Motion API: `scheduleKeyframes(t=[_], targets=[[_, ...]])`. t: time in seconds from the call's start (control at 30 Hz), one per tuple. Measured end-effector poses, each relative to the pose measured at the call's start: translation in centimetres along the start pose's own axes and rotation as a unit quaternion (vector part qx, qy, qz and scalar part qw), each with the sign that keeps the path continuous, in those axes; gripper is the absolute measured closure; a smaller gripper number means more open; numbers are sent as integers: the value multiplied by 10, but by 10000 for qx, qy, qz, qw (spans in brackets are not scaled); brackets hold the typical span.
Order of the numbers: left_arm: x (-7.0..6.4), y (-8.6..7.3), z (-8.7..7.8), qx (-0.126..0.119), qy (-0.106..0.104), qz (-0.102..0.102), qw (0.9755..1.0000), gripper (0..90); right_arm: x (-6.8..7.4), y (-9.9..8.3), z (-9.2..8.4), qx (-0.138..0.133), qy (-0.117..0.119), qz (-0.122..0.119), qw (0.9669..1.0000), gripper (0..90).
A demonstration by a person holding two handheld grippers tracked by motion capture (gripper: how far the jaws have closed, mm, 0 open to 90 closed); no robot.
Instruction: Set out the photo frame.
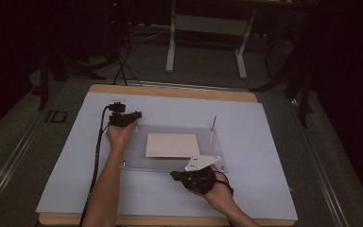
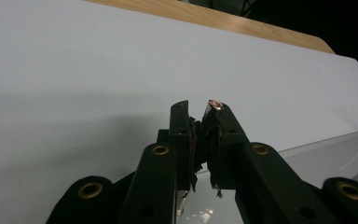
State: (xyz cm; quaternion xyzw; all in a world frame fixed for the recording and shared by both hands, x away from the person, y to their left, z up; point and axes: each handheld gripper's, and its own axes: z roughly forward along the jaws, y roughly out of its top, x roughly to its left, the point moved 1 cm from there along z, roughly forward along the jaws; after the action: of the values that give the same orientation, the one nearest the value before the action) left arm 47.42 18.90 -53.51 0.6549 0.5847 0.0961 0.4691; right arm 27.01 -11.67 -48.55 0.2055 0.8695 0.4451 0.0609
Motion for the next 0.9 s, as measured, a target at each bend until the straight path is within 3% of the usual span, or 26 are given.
scheduleKeyframes(t=[0.5, 0.9], targets=[[1, 0, 0, 3, -42, -28, 10000, 809, -1, -8, 7, -5, -320, 31, 9995, 900], [3, 1, 1, 58, -133, -60, 9999, 806, 0, -10, 7, -138, -403, 88, 9991, 900]])
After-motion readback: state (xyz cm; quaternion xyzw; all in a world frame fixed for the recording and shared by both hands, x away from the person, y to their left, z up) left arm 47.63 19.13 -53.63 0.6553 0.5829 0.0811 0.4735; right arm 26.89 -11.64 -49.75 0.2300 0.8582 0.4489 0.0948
